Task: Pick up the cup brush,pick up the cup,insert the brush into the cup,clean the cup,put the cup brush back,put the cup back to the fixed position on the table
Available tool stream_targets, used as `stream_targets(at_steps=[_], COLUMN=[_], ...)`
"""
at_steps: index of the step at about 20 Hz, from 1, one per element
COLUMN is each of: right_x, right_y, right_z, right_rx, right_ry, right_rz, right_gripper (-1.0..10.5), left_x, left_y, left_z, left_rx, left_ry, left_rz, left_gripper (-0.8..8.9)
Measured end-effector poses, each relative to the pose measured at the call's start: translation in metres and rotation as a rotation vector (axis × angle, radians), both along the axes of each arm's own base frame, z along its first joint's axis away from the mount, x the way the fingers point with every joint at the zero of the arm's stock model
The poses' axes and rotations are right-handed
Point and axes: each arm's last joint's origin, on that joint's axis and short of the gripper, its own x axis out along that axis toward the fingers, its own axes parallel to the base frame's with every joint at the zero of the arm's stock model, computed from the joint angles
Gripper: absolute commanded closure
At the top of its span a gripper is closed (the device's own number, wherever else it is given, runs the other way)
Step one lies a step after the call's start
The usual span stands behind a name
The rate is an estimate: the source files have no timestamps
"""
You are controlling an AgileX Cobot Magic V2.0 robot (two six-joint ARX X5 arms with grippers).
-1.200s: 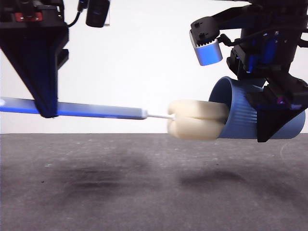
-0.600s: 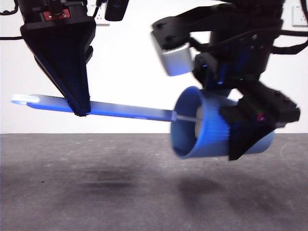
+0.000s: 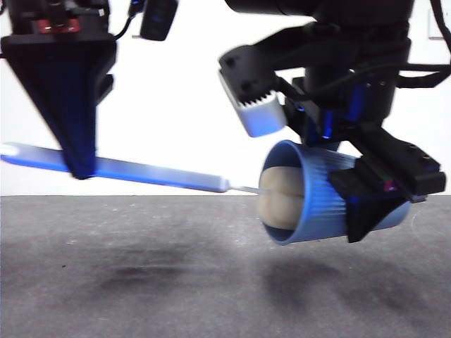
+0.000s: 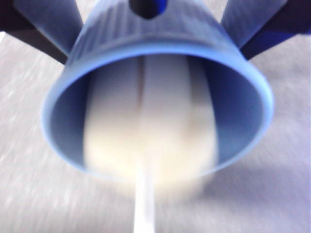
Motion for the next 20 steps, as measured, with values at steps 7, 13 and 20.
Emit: stream_targets(at_steps=[7, 13, 20], right_x=[0.008, 0.008, 0.005], right_y=[-0.007, -0.007, 0.000], right_z=[0.000, 0.000, 0.001], right_rx=[0.004, 0.010, 0.039], right_ry=[0.002, -0.003, -0.021], right_rz=[-0.054, -0.054, -0.028], right_gripper=[9.6, 9.6, 9.6], left_x=[0.003, 0.005, 0.005], left_y=[0.013, 0.012, -0.005], left_z=[-0.001, -0.001, 0.002], left_rx=[0.049, 0.029, -0.088], left_ry=[0.048, 0.027, -0.024], left_rz=[0.029, 0.023, -0.027], left_gripper=[8.22, 8.22, 8.22])
